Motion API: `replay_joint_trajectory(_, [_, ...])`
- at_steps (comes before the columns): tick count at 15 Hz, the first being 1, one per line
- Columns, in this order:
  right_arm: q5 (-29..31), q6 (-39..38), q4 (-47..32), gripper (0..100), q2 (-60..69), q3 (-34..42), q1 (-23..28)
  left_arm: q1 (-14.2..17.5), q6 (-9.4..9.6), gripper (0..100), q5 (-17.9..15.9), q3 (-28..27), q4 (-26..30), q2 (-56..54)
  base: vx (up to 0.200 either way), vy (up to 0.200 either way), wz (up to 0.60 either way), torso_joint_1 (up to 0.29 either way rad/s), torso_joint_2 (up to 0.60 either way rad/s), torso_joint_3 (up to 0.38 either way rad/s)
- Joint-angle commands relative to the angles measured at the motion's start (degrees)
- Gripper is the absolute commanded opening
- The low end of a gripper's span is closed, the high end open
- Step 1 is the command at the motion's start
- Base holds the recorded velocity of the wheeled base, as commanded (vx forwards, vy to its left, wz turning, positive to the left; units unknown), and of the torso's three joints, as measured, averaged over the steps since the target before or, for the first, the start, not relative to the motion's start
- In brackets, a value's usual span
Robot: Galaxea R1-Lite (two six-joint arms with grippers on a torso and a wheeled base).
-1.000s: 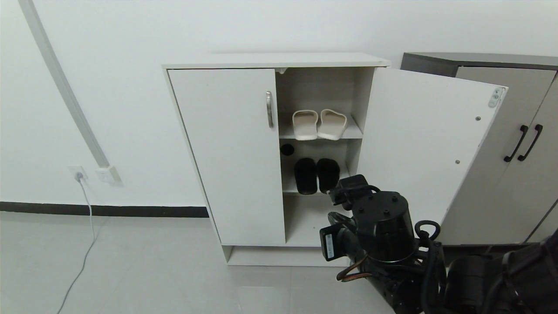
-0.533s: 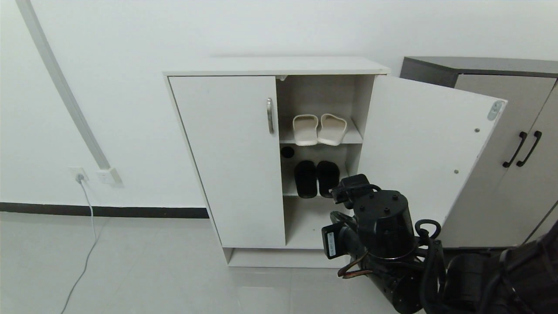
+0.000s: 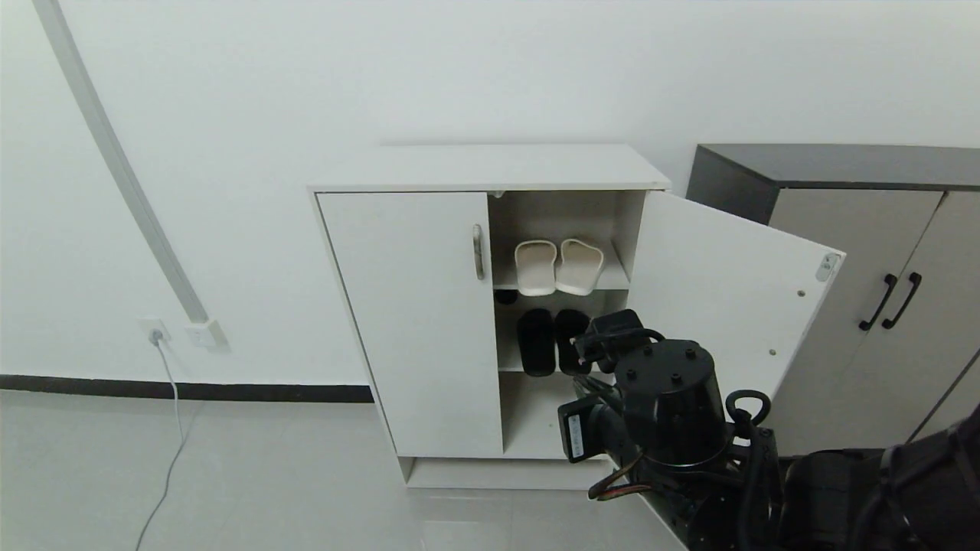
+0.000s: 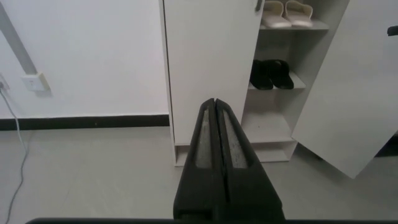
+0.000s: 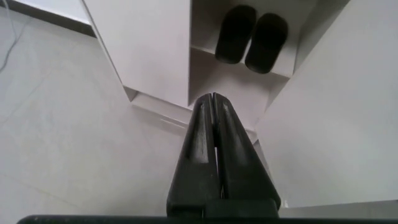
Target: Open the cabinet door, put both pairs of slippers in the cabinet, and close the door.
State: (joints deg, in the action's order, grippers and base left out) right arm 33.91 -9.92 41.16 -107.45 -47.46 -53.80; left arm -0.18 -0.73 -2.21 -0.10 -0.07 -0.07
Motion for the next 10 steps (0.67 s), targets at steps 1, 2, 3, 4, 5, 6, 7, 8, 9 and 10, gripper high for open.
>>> replay_joint_trajectory(1, [0.0,0.0,0.1,0,0.0,0.0,0.0,0.0,0.03,0,0.0,0.0,0.0,0.1,0.0,0.0,0.0,0.144,-0.47,-0.334])
replay_joint_trajectory(2, [0.0,0.0,0.1,0,0.0,0.0,0.0,-0.1,-0.06,0,0.0,0.0,0.0,0.1,0.0,0.0,0.0,0.149,-0.47,-0.315])
replay_joint_trajectory(3, [0.0,0.0,0.1,0,0.0,0.1,0.0,-0.1,-0.06,0,0.0,0.0,0.0,0.1,0.0,0.0,0.0,0.149,-0.47,-0.325])
replay_joint_trajectory(4, [0.1,0.0,0.1,0,-0.3,0.1,0.0,-0.1,-0.06,0,0.0,0.0,0.0,0.1,0.0,0.0,0.0,0.159,-0.49,-0.32])
replay_joint_trajectory(5, [0.1,0.0,0.1,0,-0.3,0.1,0.0,0.0,-0.06,0,0.0,0.0,0.0,0.1,0.0,0.0,0.0,0.173,-0.49,-0.315])
replay_joint_trajectory(6, [0.1,0.0,0.1,0,-0.3,0.2,0.0,0.0,-0.06,0,0.0,0.0,0.0,0.1,0.0,0.0,0.0,0.173,-0.49,-0.31])
replay_joint_trajectory(7, [0.1,0.0,0.1,0,-0.3,0.2,0.0,0.0,-0.06,0,0.0,0.0,0.0,0.1,0.0,0.0,0.0,0.178,-0.49,-0.315])
replay_joint_trajectory(8, [0.1,0.1,0.1,0,-0.3,0.2,0.0,0.0,-0.06,0,0.0,0.0,0.0,0.1,0.0,0.0,0.0,0.188,-0.51,-0.325])
replay_joint_trajectory(9, [0.1,0.1,0.1,0,-0.3,0.3,0.0,0.0,-0.06,0,0.0,0.0,0.1,0.1,0.0,0.0,0.0,0.188,-0.5,-0.305])
replay_joint_trajectory(10, [0.1,0.0,0.1,0,-0.3,0.3,0.0,0.0,-0.06,0,0.0,0.0,0.0,0.1,0.0,0.0,0.0,0.198,-0.51,-0.305])
